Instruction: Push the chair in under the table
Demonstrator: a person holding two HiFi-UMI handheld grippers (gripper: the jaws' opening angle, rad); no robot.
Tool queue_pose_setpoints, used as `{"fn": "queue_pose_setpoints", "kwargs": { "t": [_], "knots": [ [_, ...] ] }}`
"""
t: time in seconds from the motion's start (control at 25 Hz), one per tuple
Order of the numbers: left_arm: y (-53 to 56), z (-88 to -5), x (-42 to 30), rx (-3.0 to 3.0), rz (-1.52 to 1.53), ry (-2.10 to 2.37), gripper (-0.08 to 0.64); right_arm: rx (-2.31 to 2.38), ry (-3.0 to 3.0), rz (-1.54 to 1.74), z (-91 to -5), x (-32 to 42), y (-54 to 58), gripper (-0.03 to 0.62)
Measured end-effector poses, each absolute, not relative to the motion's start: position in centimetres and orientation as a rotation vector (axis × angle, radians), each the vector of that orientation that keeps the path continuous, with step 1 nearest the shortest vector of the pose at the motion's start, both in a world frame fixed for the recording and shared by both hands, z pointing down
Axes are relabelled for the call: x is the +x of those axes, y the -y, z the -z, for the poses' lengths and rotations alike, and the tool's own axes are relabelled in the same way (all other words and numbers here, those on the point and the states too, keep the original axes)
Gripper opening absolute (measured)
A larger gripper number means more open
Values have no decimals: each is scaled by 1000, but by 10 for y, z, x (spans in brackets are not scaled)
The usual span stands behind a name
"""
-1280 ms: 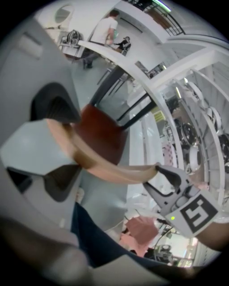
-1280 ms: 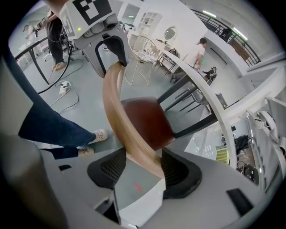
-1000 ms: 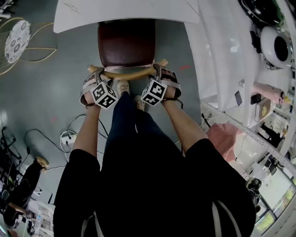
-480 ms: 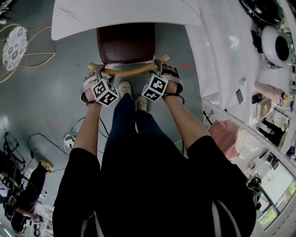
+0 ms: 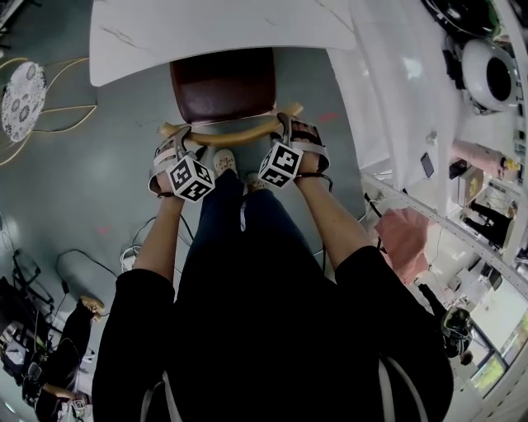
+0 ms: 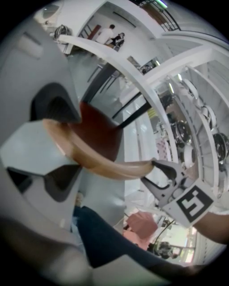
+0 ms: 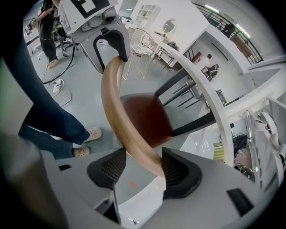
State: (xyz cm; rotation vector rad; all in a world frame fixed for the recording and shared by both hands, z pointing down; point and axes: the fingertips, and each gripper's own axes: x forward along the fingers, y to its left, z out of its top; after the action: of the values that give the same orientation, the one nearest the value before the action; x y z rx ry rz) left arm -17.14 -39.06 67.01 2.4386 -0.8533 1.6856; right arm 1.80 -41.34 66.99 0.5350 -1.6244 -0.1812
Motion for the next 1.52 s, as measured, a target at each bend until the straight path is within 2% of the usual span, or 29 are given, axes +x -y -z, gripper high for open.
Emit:
{"fn": "queue_pose_setpoints", "kwargs": {
  "t": [0.24,0.36,0.44,0.52,0.56,0.6,0.64,0.72,0.96,1.52],
  "knots": [
    [386,-663,-168,2466,-1668,820,285,552,1654,55,-665,16,407,224],
    [387,-645,-164,2514,-1601,852,255,605,1700,41,-648,14,406,222],
    [389,-631,-163,2530,-1544,903,205,630,1731,53,-635,9,406,222],
    [392,-616,-162,2544,-1488,952,120,648,1757,67,-623,5,406,221],
    [394,-610,-162,2551,-1465,976,79,662,1768,74,-617,3,407,192],
    [396,-604,-161,2556,-1446,1001,53,680,1779,81,-611,2,409,126],
    [400,-598,-162,2556,-1432,1028,36,700,1789,88,-604,1,412,90],
    [408,-585,-162,2548,-1406,1091,10,744,1808,102,-590,-1,420,41],
    [429,-524,-159,2572,-1232,1337,8,927,1919,142,-527,-6,447,21],
    [466,-318,-156,2580,-629,1848,8,1403,2281,193,-321,-10,486,20]
  ]
}}
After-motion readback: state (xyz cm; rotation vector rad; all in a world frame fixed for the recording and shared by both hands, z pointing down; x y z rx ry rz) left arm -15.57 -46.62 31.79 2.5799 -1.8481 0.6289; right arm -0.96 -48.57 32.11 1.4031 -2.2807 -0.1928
